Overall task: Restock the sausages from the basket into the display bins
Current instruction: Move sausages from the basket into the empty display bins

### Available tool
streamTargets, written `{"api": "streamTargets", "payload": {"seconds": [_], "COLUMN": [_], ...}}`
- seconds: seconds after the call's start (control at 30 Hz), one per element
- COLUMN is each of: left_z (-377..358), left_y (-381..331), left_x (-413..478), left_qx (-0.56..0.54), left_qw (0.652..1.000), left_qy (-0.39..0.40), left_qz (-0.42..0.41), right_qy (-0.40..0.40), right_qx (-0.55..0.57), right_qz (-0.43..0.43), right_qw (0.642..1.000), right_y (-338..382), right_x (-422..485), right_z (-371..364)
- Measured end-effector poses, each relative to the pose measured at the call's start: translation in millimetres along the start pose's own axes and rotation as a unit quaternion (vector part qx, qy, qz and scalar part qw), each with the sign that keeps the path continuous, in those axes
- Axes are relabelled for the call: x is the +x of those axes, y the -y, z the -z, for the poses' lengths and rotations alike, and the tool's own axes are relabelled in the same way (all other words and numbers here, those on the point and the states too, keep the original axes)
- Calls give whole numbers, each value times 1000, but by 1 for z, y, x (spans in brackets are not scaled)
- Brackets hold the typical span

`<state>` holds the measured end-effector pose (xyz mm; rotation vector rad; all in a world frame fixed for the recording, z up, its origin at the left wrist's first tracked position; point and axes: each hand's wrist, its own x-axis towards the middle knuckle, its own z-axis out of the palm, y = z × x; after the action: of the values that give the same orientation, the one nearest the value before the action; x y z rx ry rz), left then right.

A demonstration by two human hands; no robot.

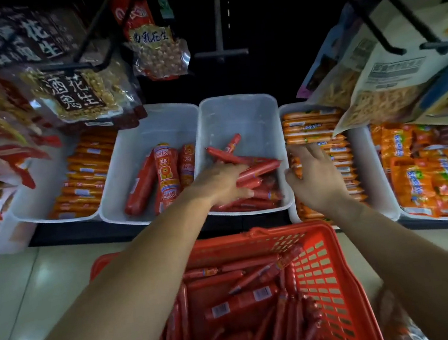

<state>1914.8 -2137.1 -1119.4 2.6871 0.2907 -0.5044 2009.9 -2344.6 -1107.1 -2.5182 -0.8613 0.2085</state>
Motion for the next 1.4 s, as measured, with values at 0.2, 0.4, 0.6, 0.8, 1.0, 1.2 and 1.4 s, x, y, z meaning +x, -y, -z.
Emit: {"api": "streamTargets", "payload": {"seconds": [0.2, 0.4, 0.6, 0.8, 1.0, 1.2, 1.4], "left_z": [5, -9, -35, -15, 23, 21, -4], "left_y": [27, 26, 1, 5, 58, 76, 74], "left_x": [-29, -39, -14, -11, -38, -39, -43], "left_qx": [88, -33, -197, -249, -156, -152, -190], "left_qw": [994, 993, 965, 938, 949, 950, 946], "left_qy": [-61, -111, -170, -241, -273, -262, -249], "left_qz": [-18, 33, 24, 23, 35, 77, 86], "right_qy": [227, 174, 162, 147, 257, 249, 237], "right_qx": [-196, -225, -192, -118, -200, -289, -271], "right_qz": [113, 81, 76, 71, 117, 107, 80], "right_qw": [947, 955, 965, 979, 938, 918, 930], "right_y": [20, 27, 30, 40, 63, 54, 47], "right_x": [17, 15, 27, 64, 101, 101, 81], "right_z": [-29, -29, -23, -35, -68, -65, -68]}}
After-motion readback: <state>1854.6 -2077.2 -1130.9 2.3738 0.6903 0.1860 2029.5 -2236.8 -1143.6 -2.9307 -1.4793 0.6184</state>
